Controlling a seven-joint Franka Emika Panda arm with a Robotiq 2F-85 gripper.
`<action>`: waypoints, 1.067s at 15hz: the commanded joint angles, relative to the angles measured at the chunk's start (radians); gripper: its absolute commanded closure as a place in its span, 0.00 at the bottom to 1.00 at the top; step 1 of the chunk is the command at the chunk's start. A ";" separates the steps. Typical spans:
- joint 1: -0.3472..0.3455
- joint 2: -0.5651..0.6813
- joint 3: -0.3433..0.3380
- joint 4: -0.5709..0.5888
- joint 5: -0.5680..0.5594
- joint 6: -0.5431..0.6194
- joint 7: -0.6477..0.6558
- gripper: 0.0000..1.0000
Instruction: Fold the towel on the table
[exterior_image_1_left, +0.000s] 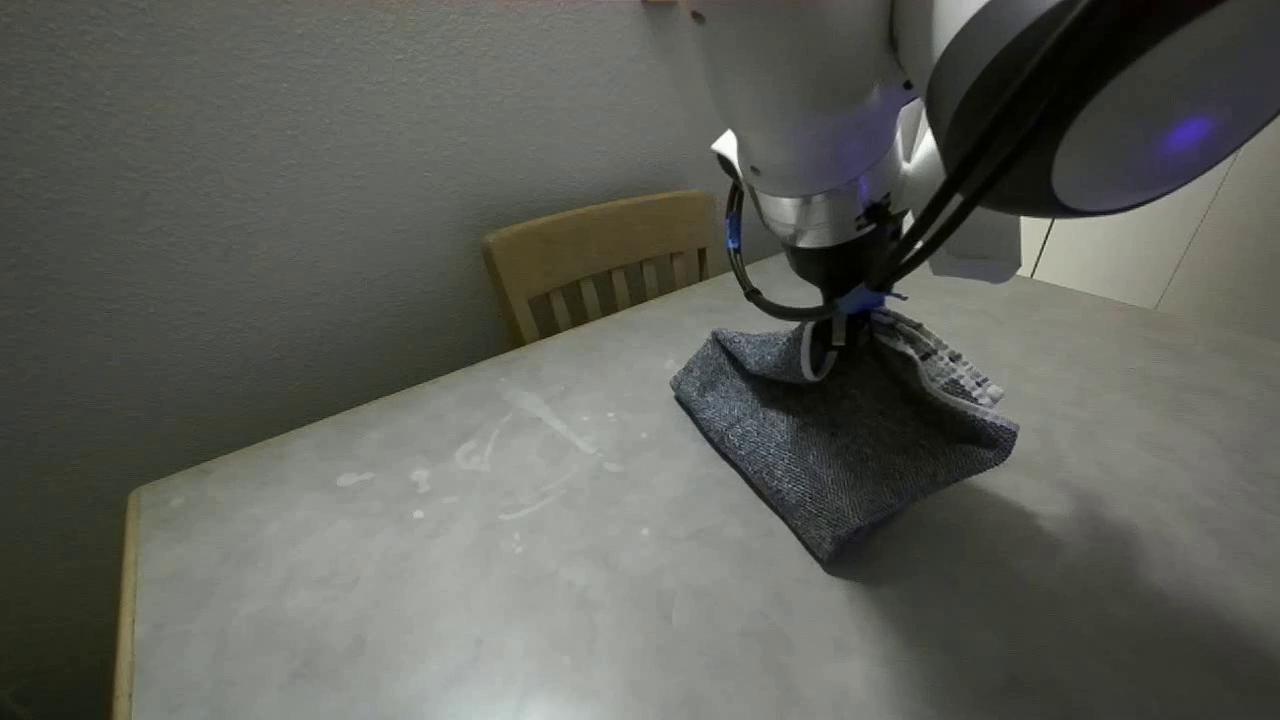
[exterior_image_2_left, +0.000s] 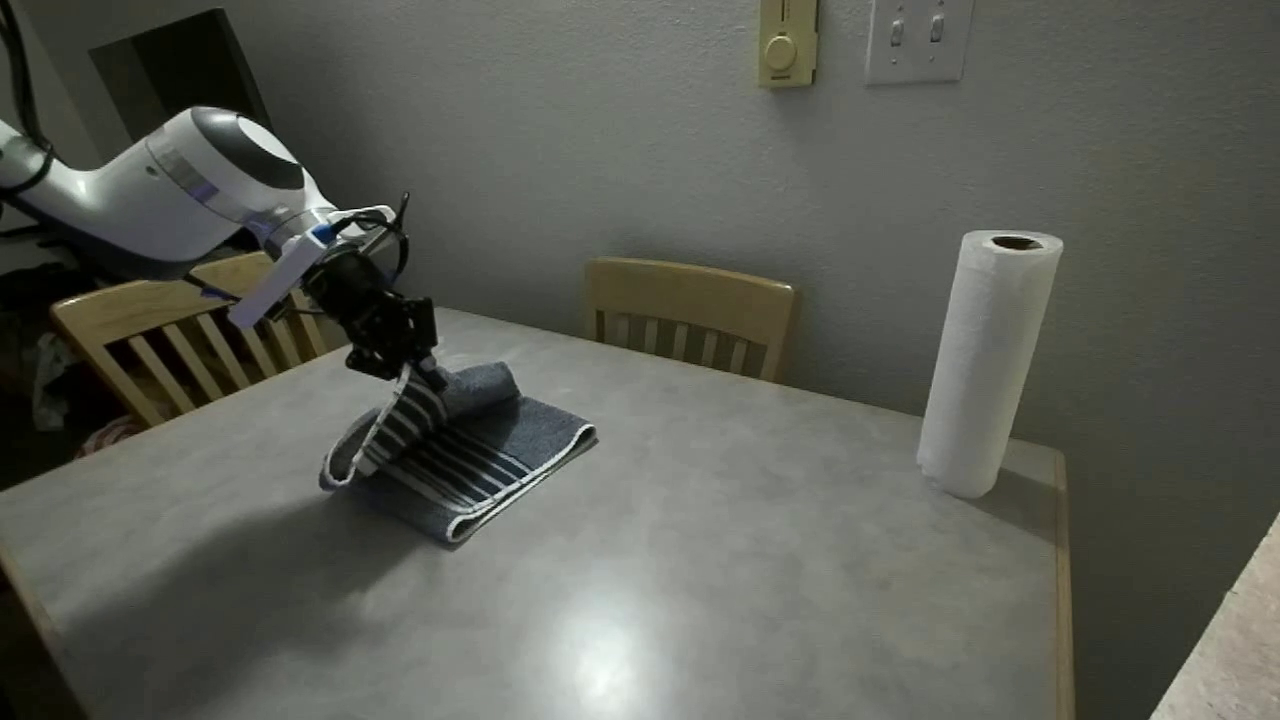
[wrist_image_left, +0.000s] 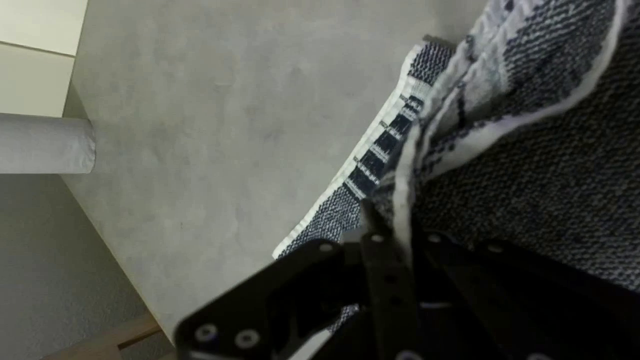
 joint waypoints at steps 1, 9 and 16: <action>-0.052 -0.035 0.023 -0.073 -0.031 0.040 -0.014 0.98; -0.138 -0.011 0.016 -0.099 -0.115 0.179 -0.198 0.98; -0.180 0.062 0.018 -0.076 -0.168 0.368 -0.281 0.82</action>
